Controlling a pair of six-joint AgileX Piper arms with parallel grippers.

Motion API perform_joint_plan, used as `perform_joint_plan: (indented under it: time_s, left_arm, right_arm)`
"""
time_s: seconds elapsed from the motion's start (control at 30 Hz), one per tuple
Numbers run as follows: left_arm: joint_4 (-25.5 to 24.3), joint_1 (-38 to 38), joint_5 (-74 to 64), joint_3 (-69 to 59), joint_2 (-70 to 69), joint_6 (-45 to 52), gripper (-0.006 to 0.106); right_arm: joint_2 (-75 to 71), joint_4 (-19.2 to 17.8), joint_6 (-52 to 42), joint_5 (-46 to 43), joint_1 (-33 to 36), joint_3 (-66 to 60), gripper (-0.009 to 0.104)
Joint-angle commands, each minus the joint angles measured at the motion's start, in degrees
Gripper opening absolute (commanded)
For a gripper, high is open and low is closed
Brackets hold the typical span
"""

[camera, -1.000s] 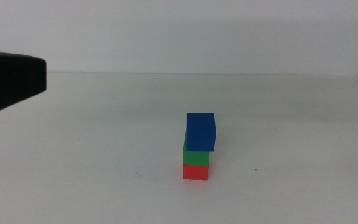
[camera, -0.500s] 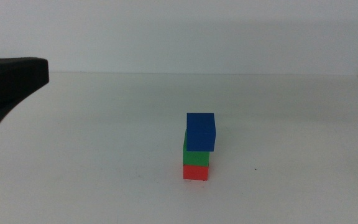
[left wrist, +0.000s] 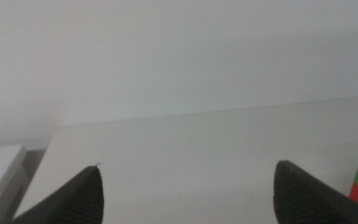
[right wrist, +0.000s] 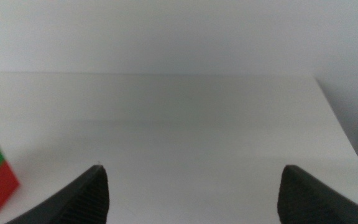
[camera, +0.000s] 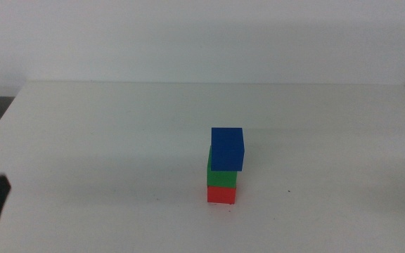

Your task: Stack red cubes first, then green, then blue cubes in a specific spot.

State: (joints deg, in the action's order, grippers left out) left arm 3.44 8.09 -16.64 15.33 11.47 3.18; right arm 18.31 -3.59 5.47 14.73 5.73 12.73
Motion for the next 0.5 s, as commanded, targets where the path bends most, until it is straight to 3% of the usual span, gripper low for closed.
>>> perform_joint_plan:
  time_s: [0.0,0.17,0.47]
  left_arm:
    - [1.5,-0.2,1.1,-4.0,-4.6,0.0,0.094]
    - [1.0,-0.2,1.1,-10.7,-11.5,0.0,0.094]
    - [1.0,-0.2,4.3,-15.3,-11.5,0.0,0.094]
  right_arm:
    - [-4.6,1.7,-0.4,-1.4,-3.7,-4.5,0.085]
    - [-13.0,2.5,-0.4,-1.4,-8.6,-11.0,0.085]
    - [-18.3,1.9,-0.4,0.0,-8.8,-12.7,0.085]
